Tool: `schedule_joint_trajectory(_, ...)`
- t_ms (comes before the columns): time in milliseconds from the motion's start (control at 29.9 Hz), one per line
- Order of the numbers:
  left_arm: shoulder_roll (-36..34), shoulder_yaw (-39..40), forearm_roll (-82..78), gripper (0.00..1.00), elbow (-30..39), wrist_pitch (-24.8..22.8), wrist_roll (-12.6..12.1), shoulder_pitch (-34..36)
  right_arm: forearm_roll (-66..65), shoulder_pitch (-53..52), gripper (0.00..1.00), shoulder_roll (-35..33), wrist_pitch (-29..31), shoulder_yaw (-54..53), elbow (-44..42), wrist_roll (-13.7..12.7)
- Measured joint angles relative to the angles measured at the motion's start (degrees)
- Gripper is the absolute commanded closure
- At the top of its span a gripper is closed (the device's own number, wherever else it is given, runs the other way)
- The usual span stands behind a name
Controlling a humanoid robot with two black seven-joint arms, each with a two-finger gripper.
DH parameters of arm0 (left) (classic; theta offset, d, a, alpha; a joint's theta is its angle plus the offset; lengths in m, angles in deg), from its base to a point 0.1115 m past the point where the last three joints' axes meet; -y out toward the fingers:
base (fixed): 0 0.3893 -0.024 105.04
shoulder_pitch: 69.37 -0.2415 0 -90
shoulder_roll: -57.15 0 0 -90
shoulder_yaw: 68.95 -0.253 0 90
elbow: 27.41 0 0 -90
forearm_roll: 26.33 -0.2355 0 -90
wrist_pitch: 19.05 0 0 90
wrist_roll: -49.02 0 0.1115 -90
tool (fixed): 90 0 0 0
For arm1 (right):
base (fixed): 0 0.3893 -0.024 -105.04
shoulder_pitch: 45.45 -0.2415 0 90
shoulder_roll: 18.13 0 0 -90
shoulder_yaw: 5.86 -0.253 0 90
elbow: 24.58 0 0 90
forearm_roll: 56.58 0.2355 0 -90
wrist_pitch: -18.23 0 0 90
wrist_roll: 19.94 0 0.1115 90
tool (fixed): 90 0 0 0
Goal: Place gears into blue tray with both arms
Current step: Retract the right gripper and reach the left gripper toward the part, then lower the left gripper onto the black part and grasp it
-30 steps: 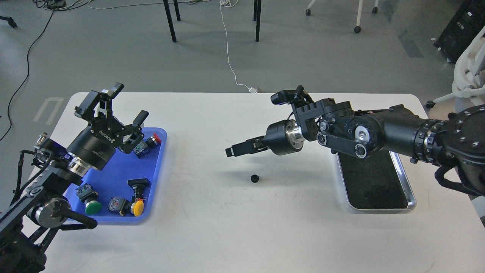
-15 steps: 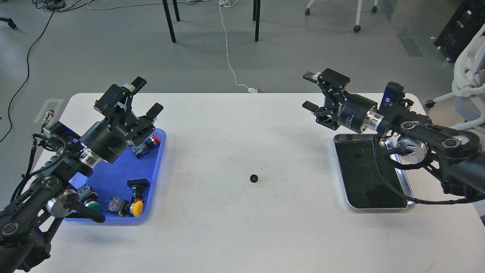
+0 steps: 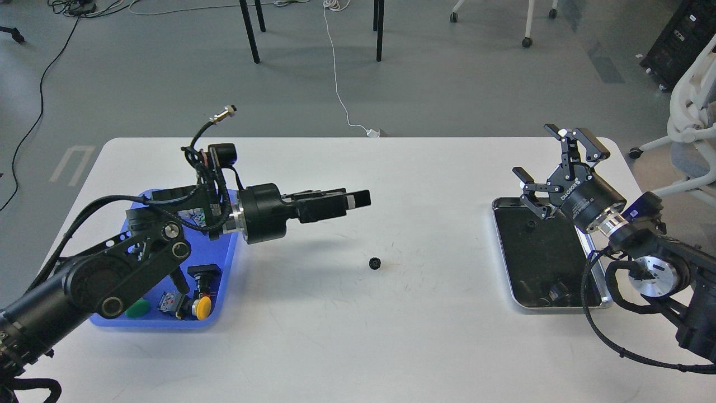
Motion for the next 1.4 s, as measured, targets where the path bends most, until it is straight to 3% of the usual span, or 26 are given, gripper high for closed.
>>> schedule_joint_trajectory(301, 5.33, -14.32, -25.6, 0.04, -6.24, 3.47, 0.01, 10.84, -0.09, 4.56, 0.02, -6.14, 0.0, -1.72, 4.4, 0.01)
schedule_joint_trajectory(568, 10.0, -22.98, -26.64, 0.06, -13.41, 4.33, -0.02, 14.77, -0.09, 6.1, 0.02, -9.9, 0.0, -1.89, 7.45, 0.01)
schedule_joint_trajectory(936, 16.6, -28.19, -26.64, 0.13, -24.51, 8.35, -0.03, 16.1, -0.09, 6.24, 0.02, -10.5, 0.0, -1.89, 7.55, 0.01)
schedule_joint_trajectory(1103, 17.91, -28.74, -26.64, 0.26, -26.92, 9.05, -0.03, 16.13, -0.09, 6.24, 0.02, -10.5, 0.0, -1.89, 7.54, 0.01)
schedule_joint_trajectory(1403, 18.69, -30.57, -26.65, 0.65, -28.34, 9.17, -0.05, 16.15, -0.09, 6.32, 0.02, -10.5, 0.0, -1.8, 7.55, 0.01)
